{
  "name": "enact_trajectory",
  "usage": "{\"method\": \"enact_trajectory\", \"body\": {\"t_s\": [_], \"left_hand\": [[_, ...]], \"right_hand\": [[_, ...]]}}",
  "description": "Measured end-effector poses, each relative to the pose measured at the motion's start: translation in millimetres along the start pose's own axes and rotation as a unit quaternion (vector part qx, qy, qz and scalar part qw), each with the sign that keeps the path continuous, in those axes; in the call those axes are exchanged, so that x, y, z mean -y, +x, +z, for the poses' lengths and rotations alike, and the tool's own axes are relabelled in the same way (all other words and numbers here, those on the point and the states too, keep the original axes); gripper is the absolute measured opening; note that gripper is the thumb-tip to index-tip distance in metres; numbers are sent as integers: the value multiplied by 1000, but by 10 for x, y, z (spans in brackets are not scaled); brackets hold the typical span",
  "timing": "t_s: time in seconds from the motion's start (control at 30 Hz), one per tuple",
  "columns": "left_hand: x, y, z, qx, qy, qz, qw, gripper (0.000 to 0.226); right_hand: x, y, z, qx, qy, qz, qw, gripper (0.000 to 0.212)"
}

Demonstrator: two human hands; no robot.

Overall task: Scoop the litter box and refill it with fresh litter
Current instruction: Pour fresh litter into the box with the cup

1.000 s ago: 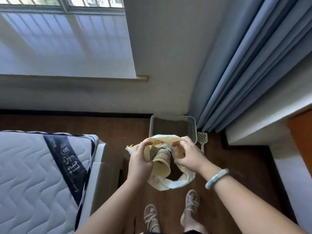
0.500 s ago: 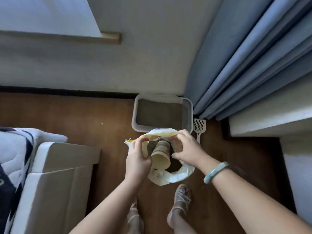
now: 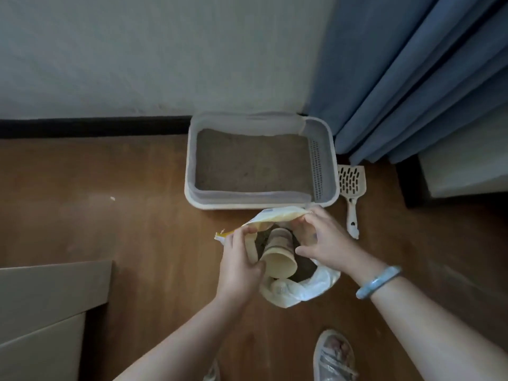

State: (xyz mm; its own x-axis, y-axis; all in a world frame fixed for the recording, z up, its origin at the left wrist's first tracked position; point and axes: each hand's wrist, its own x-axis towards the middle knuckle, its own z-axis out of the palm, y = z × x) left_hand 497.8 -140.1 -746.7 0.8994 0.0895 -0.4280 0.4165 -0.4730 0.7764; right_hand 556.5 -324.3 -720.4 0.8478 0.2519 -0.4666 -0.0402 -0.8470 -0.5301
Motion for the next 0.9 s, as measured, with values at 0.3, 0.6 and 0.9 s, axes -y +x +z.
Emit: {"method": "enact_trajectory", "body": {"t_s": [0.3, 0.6, 0.9], "left_hand": [[601, 660, 71, 2, 30, 102, 994, 63], [700, 909, -208, -43, 202, 285, 936, 46], [342, 1142, -20, 87, 391, 488, 776, 15]], "right_hand": [[-171, 711, 366, -62, -72, -63, 994, 48], [-392, 609, 385, -71, -123, -186, 972, 46], [-282, 696, 383, 53, -135, -230, 962, 30]]}}
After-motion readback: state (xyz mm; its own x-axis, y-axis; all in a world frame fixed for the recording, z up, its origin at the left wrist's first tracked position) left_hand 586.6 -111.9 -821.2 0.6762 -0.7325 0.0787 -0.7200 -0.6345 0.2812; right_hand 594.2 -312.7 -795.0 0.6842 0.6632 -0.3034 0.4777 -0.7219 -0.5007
